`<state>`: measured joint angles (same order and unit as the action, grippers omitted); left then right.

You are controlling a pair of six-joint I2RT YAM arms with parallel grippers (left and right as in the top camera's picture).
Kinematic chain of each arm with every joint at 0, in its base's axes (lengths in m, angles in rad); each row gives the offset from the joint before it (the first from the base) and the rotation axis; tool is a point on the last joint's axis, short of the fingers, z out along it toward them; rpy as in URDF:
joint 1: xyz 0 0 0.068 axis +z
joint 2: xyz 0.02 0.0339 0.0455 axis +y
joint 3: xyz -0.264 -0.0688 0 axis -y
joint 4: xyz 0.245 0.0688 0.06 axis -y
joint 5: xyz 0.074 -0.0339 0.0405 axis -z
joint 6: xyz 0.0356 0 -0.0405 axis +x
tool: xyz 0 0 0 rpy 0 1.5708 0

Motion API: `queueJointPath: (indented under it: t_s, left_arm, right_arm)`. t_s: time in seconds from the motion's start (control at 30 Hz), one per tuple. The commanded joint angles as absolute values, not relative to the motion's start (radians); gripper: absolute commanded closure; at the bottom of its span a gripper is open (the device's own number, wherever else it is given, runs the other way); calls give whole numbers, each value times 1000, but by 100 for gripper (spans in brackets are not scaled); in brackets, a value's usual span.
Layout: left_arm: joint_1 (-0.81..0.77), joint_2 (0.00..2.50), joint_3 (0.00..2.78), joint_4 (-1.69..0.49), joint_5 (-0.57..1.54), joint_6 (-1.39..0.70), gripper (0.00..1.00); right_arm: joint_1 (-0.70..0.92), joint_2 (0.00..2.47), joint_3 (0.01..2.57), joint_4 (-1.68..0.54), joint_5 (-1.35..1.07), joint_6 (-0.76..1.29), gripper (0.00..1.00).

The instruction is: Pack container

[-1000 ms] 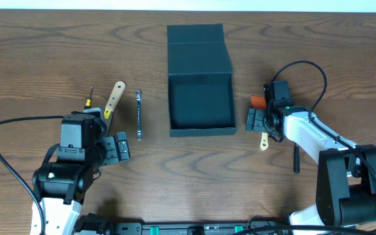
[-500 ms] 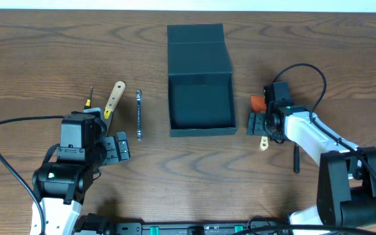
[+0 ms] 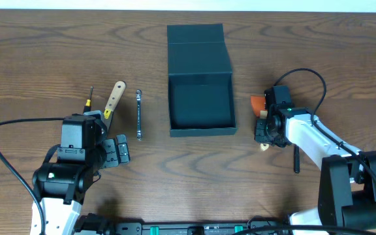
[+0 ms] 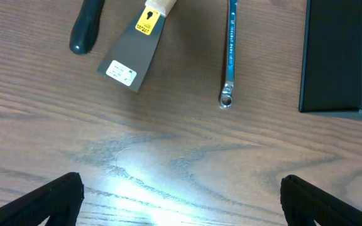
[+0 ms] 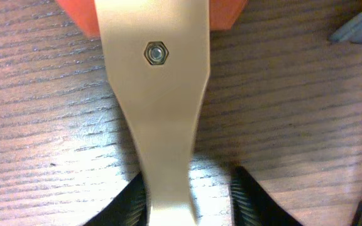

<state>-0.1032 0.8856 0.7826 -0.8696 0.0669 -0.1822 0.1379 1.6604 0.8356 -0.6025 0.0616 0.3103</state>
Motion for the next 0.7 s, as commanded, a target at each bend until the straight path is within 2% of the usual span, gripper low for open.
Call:
queueJointPath:
  t_s: [0.0, 0.2, 0.27, 0.67]
  left_arm:
    - [-108, 886, 804, -875, 51, -165, 1]
    - [-108, 886, 804, -875, 51, -165, 1]
    - [-108, 886, 804, -875, 51, -165, 1]
    - [-108, 886, 804, -875, 51, -165, 1]
  right_arm:
    - [141, 1687, 796, -606, -16, 321, 72]
    - [141, 1687, 796, -607, -16, 321, 89]
    - [141, 1687, 796, -607, -15, 321, 99]
    - [141, 1687, 796, -606, -16, 316, 99]
